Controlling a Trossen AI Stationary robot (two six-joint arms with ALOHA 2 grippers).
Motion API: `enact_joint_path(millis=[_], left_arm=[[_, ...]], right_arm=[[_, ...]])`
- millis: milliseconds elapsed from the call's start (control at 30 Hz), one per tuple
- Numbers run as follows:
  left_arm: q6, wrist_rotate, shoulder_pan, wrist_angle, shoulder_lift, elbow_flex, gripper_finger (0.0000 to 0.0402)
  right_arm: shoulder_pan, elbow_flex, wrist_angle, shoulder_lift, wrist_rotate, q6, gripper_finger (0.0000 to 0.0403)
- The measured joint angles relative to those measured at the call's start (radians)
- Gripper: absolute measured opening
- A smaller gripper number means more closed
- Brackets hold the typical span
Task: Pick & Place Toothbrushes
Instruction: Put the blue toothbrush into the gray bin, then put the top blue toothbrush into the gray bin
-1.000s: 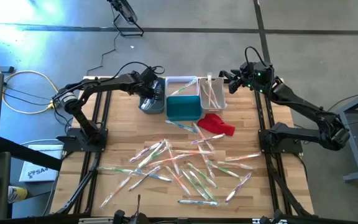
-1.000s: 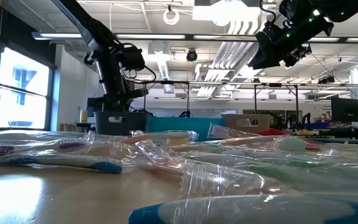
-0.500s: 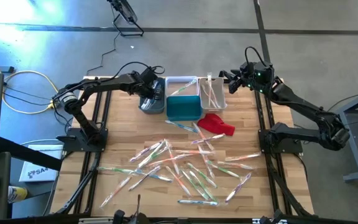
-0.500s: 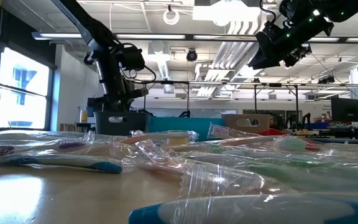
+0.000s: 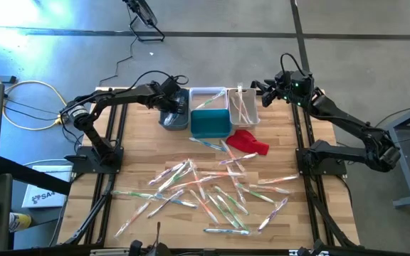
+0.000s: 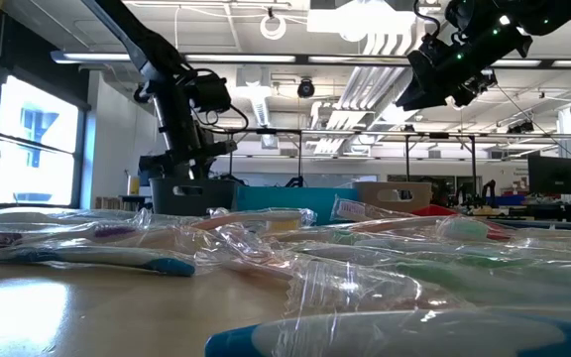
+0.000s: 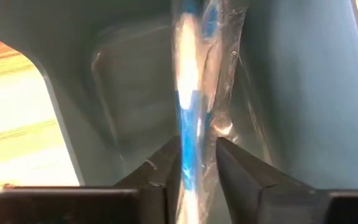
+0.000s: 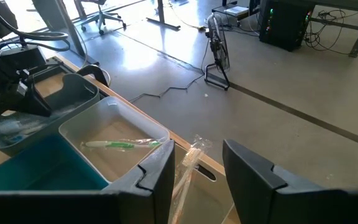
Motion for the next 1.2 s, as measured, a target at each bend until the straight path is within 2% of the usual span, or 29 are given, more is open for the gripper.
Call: enact_joint_path(millis=[133, 267, 1200], left_arm=[[0.001, 0.000, 0.000, 0.000, 0.000, 0.000, 0.0141], [0.002, 0.000, 0.000, 0.001, 0.000, 0.000, 0.0158], [0.003, 0.010, 0.000, 0.107, 0.000, 0.000, 0.0159]], right_arm=[[0.000, 0.000, 0.000, 0.000, 0.000, 0.000, 0.0128], [0.000, 0.000, 0.000, 0.000, 0.000, 0.000, 0.0128], [0.000, 0.000, 0.000, 0.000, 0.000, 0.000, 0.0128]])
